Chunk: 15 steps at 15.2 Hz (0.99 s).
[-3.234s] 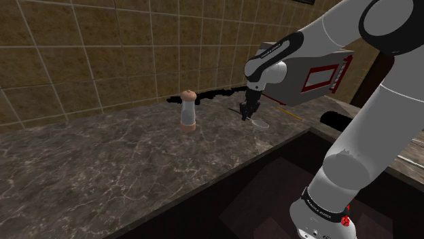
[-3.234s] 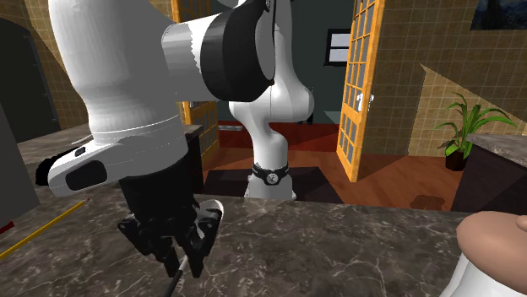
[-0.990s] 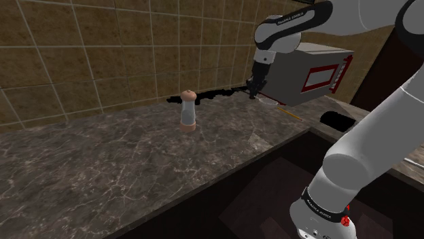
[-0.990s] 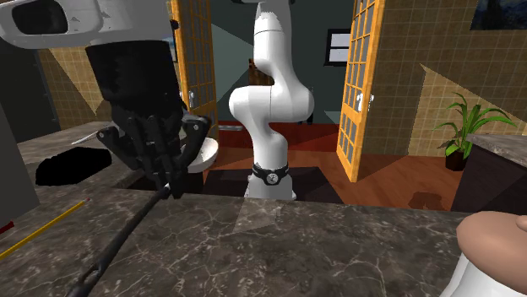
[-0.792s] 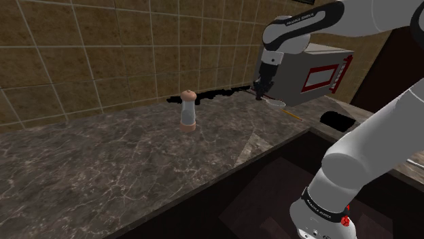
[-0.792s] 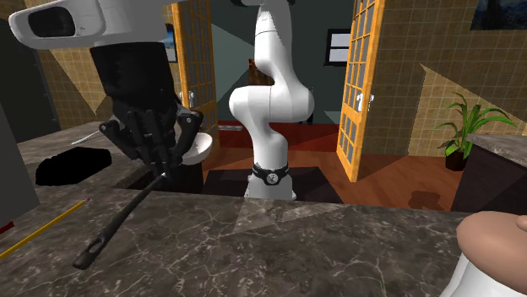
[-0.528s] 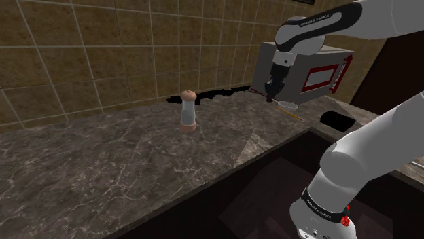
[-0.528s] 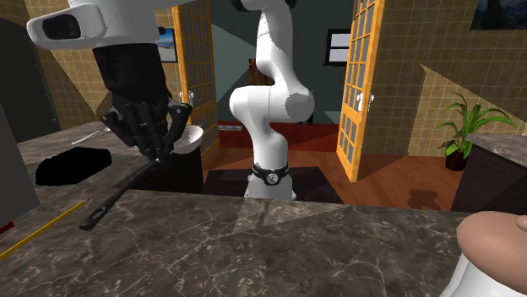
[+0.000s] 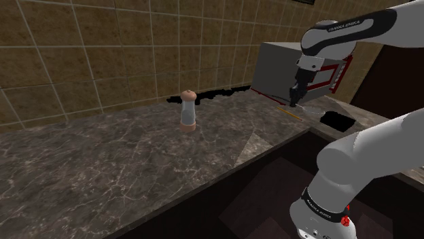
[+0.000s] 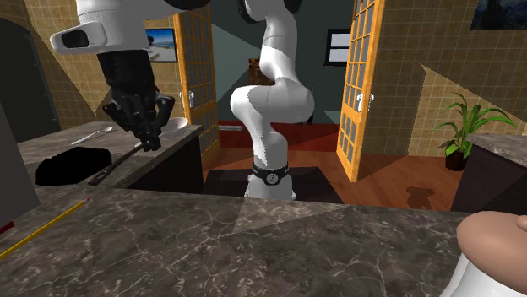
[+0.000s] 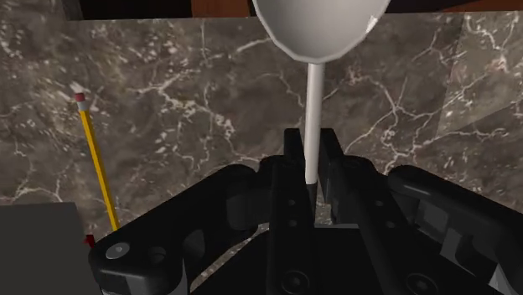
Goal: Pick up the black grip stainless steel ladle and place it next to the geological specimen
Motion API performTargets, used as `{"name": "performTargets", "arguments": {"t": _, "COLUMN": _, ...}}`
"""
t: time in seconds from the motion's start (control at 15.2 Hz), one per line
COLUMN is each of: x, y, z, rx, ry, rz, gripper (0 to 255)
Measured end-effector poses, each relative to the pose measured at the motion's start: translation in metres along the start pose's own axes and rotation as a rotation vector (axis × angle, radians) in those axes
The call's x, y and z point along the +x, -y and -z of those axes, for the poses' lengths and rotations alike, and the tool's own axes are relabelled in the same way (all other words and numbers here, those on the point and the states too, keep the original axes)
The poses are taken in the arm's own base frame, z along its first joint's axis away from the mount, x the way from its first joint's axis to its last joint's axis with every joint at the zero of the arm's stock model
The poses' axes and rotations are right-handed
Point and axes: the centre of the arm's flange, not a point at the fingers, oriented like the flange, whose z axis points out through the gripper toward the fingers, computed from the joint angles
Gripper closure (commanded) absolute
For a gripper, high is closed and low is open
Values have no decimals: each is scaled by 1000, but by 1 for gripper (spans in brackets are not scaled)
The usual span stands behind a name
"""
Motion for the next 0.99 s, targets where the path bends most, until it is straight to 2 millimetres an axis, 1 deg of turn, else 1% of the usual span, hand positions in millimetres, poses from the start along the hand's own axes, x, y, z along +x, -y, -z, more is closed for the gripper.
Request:
{"name": "performTargets", "arguments": {"t": 0.2, "x": -27, "y": -21, "z": 2, "rx": 0, "ry": 0, "rz": 0, "gripper": 255}}
{"name": "performTargets", "arguments": {"t": 0.33, "x": -52, "y": -41, "z": 4, "rx": 0, "ry": 0, "rz": -1, "gripper": 255}}
{"name": "performTargets", "arguments": {"t": 0.46, "x": -69, "y": -56, "z": 6, "rx": 0, "ry": 0, "rz": -1, "gripper": 255}}
{"name": "performTargets", "arguments": {"t": 0.73, "x": -111, "y": -88, "z": 8, "rx": 0, "ry": 0, "rz": 0, "gripper": 255}}
{"name": "performTargets", "arguments": {"t": 0.86, "x": -127, "y": -104, "z": 11, "rx": 0, "ry": 0, "rz": 0, "gripper": 255}}
{"name": "performTargets", "arguments": {"t": 0.92, "x": -140, "y": -114, "z": 7, "rx": 0, "ry": -1, "rz": -1, "gripper": 255}}
{"name": "performTargets", "arguments": {"t": 0.99, "x": -151, "y": -121, "z": 9, "rx": 0, "ry": -1, "rz": 0, "gripper": 255}}
